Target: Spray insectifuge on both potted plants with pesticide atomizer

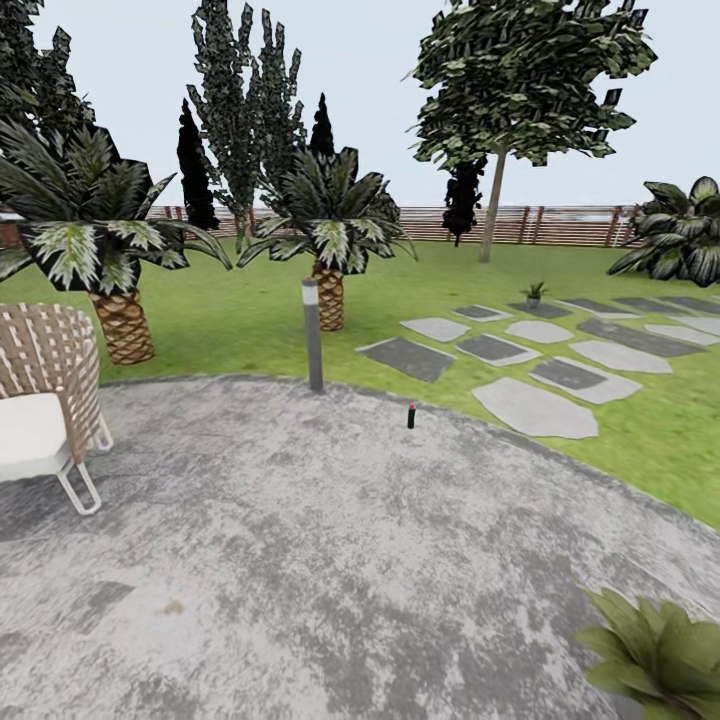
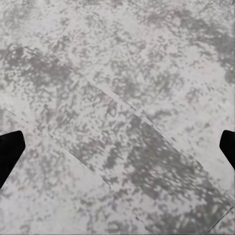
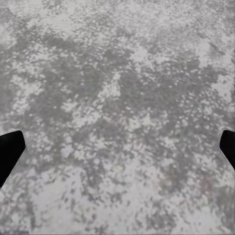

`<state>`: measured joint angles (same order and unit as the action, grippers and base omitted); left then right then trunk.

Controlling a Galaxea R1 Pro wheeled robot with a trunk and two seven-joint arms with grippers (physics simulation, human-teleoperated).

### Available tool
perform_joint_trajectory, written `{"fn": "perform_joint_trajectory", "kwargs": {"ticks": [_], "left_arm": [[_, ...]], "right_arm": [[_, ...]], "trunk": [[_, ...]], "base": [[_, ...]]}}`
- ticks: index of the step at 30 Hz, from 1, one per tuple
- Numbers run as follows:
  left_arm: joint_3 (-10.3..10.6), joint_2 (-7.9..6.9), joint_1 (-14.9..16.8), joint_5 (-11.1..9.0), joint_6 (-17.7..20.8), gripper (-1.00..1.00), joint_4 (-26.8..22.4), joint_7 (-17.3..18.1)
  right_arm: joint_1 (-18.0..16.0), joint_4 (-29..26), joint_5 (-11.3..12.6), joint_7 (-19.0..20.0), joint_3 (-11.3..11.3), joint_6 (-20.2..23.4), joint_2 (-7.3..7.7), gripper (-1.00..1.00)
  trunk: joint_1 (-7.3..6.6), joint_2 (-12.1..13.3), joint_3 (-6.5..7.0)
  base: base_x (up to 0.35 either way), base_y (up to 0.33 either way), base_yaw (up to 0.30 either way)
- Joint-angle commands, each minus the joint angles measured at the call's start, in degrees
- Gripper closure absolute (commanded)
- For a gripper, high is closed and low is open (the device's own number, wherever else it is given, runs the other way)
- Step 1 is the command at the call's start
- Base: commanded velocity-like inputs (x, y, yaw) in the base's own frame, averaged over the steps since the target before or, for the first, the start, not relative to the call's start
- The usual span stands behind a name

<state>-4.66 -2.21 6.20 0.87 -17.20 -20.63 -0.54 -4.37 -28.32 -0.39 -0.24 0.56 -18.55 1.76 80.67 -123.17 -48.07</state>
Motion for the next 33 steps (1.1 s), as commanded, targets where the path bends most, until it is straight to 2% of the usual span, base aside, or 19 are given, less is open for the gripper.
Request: {"fn": "perform_joint_trajectory", "kwargs": {"ticks": [1,33], "left_arm": [[-0.1,0.01,0.0,0.1,-0.2,-1.00,0.1,-0.1],[-0.1,0.01,0.0,0.1,-0.2,-1.00,0.1,0.0]], "right_arm": [[0.0,0.0,0.0,0.0,0.1,-0.2,0.00,-1.00],[0.0,0.0,0.0,0.0,0.1,-0.2,0.00,-1.00]], "trunk": [[0.02,0.0,-0.05],[0.02,0.0,-0.05]], "base": [[0.317,0.168,0.001],[0.319,0.141,0.000]]}}
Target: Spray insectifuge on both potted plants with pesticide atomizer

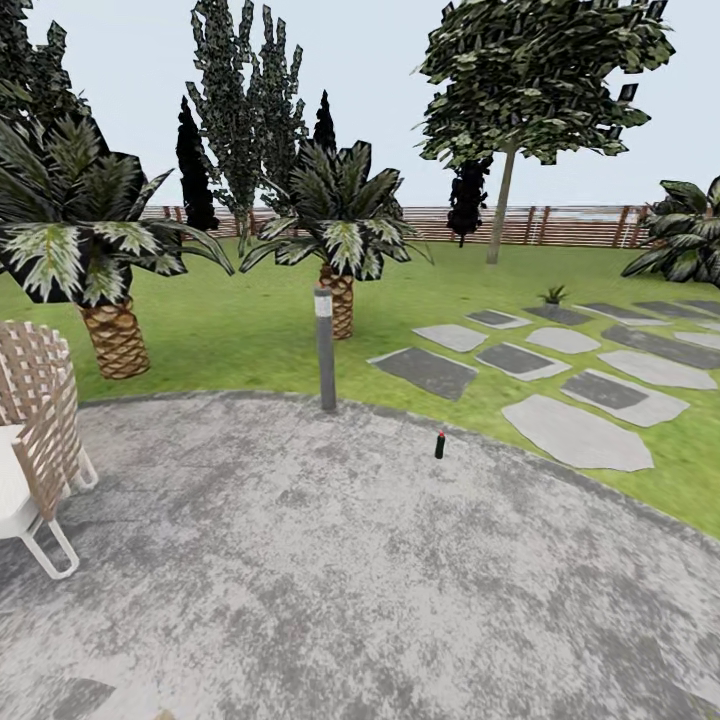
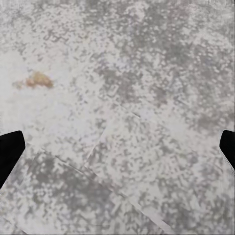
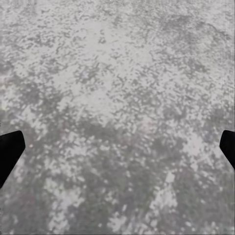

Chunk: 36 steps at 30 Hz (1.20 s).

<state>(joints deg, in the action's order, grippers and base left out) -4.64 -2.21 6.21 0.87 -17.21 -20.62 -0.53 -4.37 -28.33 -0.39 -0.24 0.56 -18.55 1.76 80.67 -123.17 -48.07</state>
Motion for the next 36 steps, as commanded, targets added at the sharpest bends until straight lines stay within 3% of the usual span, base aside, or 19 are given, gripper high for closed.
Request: {"fn": "perform_joint_trajectory", "kwargs": {"ticks": [1,36], "left_arm": [[-0.1,0.01,0.0,0.1,-0.2,-1.00,0.1,-0.1],[-0.1,0.01,0.0,0.1,-0.2,-1.00,0.1,0.0]], "right_arm": [[0.0,0.0,0.0,0.0,0.1,-0.2,-0.01,-1.00],[0.0,-0.1,0.2,0.0,0.2,-0.2,0.08,-1.00]], "trunk": [[0.02,0.0,-0.05],[0.02,0.0,-0.05]], "base": [[0.324,0.087,0.000],[0.325,0.022,0.000]]}}
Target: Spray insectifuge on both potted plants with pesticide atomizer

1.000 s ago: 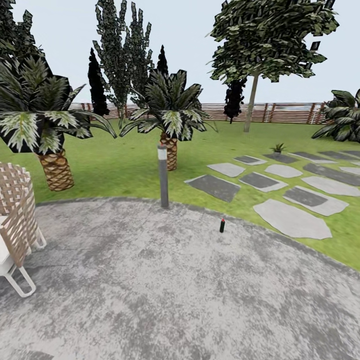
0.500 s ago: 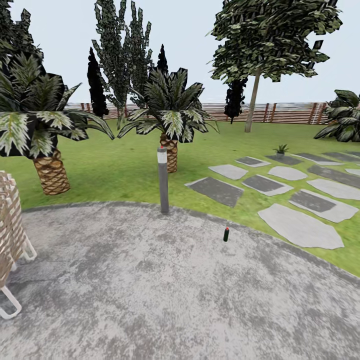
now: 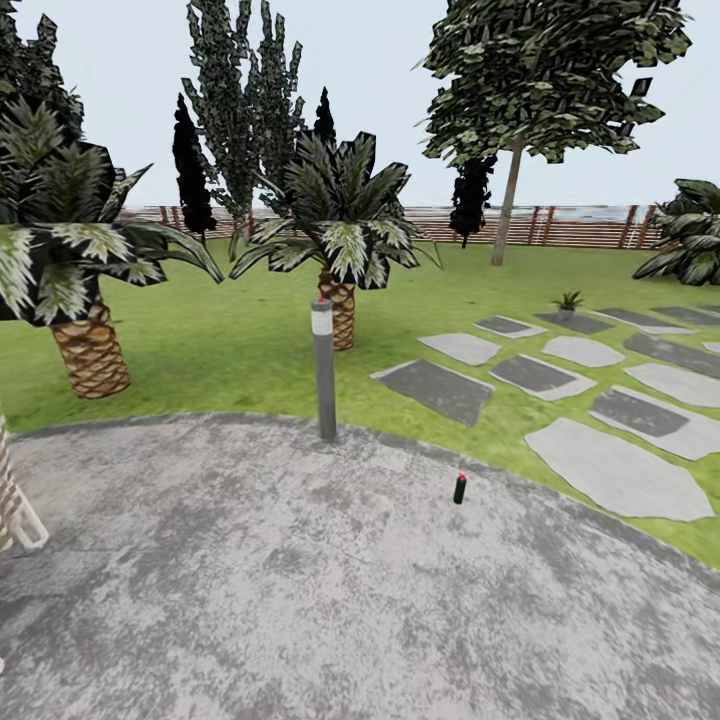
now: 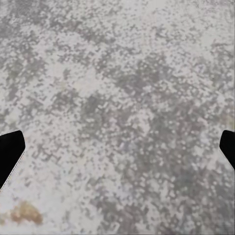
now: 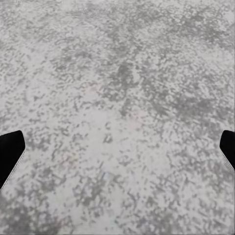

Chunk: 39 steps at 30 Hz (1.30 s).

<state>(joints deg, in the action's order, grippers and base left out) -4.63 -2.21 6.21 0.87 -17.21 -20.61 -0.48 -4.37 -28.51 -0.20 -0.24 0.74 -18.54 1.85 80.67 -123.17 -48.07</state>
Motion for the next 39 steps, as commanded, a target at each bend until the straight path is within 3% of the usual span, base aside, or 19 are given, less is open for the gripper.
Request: {"fn": "perform_joint_trajectory", "kwargs": {"ticks": [1,8,27,39], "left_arm": [[-0.1,0.05,0.0,0.1,-0.2,-1.00,0.0,0.0],[-0.1,0.03,0.0,0.1,-0.2,-1.00,0.0,0.0],[-0.1,0.01,0.0,0.2,-0.2,-1.00,0.0,0.0],[-0.1,0.02,0.0,0.2,-0.2,-1.00,0.0,0.0]], "right_arm": [[0.0,0.0,0.0,0.0,0.1,-0.3,-0.01,-1.00],[0.0,0.0,0.0,0.0,0.1,-0.2,-0.01,-1.00],[0.0,0.1,0.0,0.0,0.1,-0.2,-0.01,-1.00],[0.0,0.1,0.0,0.0,0.0,-0.2,-0.07,-1.00]], "trunk": [[0.02,0.0,-0.05],[0.02,0.0,-0.03],[0.02,0.0,0.16],[0.02,0.0,0.16]], "base": [[0.327,0.000,0.000],[0.330,0.000,-0.055],[0.329,-0.072,-0.243],[0.289,-0.155,-0.032]]}}
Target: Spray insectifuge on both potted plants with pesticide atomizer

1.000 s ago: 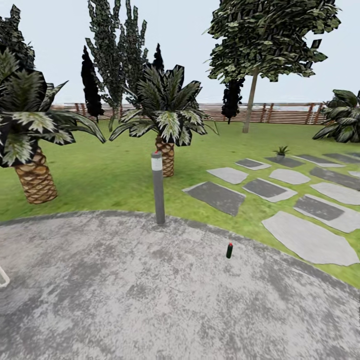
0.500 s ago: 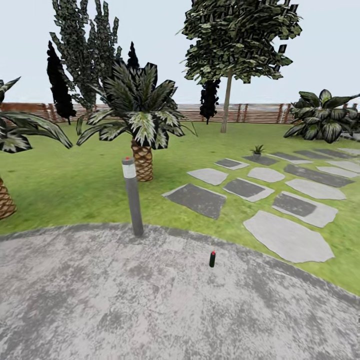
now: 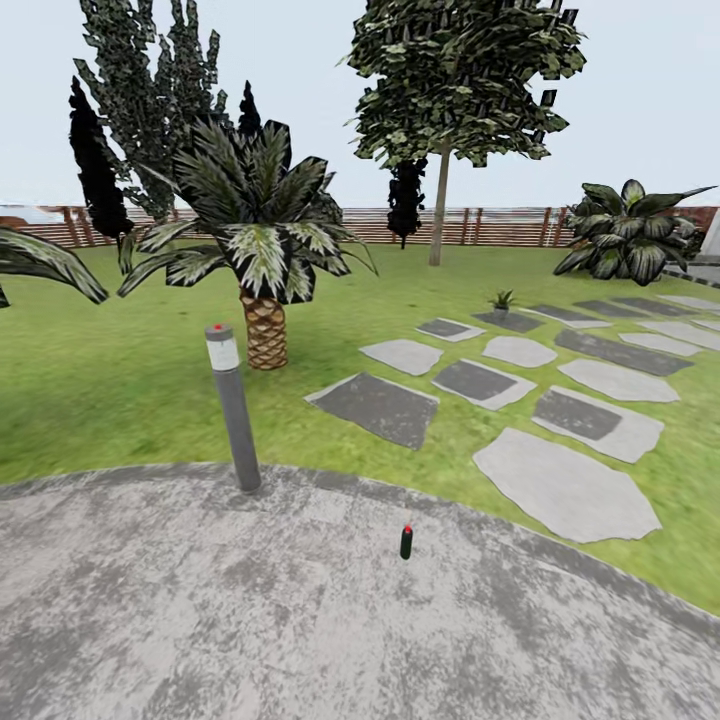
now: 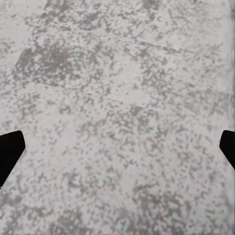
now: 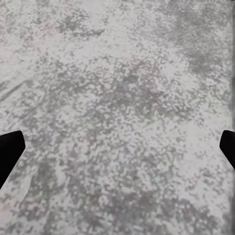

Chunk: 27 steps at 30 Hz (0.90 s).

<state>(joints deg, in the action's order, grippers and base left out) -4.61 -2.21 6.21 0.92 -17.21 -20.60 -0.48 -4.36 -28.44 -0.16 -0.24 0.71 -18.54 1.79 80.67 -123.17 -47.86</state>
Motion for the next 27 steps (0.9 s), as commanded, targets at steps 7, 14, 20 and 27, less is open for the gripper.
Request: {"fn": "perform_joint_trajectory", "kwargs": {"ticks": [7,14,20,27], "left_arm": [[-0.1,0.01,0.0,0.1,-0.2,-1.00,0.0,0.0],[-0.1,0.01,0.0,0.1,-0.2,-1.00,0.0,0.0],[-0.1,0.01,0.0,0.1,-0.2,-1.00,0.0,0.0],[-0.1,0.01,0.0,0.1,-0.2,-1.00,0.0,0.0]], "right_arm": [[0.0,0.1,0.0,0.0,0.0,-0.2,-0.03,-1.00],[0.0,0.1,0.0,0.0,0.0,-0.2,-0.03,-1.00],[0.0,0.1,0.0,0.0,0.0,-0.2,-0.03,-1.00],[0.0,0.1,-0.1,0.0,0.0,-0.2,-0.03,-1.00]], "trunk": [[0.02,0.0,-0.05],[0.02,0.0,-0.05],[0.02,0.0,-0.05],[0.02,0.0,-0.05]], "base": [[0.282,-0.166,0.000],[0.282,-0.166,0.000],[0.283,-0.166,0.000],[0.267,-0.177,0.000]]}}
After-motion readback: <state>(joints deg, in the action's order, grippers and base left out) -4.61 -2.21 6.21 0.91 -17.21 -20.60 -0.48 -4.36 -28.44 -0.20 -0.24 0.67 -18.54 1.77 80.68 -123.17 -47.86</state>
